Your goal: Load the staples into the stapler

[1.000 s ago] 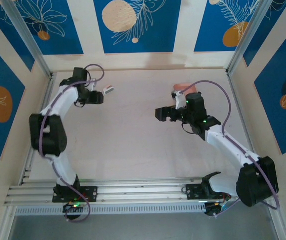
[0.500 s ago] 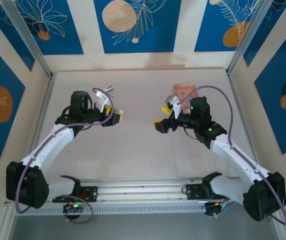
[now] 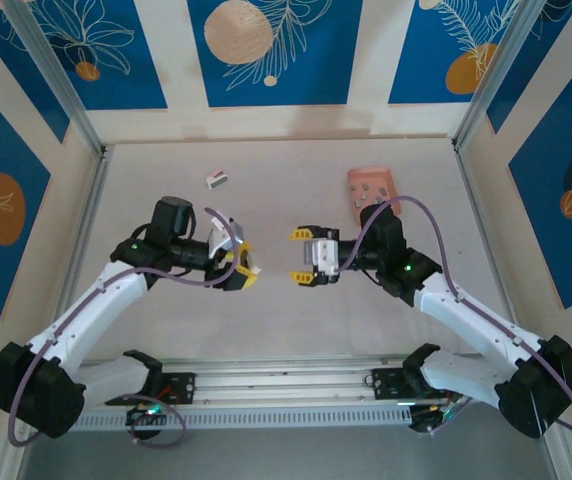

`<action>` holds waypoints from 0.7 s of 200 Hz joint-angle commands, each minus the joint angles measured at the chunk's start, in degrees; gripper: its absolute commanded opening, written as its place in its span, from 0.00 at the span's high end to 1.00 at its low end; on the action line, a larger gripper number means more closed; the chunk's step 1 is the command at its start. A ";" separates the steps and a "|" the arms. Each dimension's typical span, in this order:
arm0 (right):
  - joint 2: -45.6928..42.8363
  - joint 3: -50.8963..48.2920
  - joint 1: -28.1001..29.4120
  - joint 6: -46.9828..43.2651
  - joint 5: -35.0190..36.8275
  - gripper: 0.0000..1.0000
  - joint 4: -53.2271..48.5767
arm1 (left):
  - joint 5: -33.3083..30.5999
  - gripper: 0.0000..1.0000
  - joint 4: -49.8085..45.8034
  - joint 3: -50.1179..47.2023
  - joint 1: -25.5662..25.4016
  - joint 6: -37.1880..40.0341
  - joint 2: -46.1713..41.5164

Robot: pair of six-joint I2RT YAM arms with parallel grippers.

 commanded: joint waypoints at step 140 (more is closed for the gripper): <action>8.31 4.64 15.40 -33.05 9.65 0.46 -5.67 | -4.99 0.59 -17.21 7.77 -8.55 21.81 5.54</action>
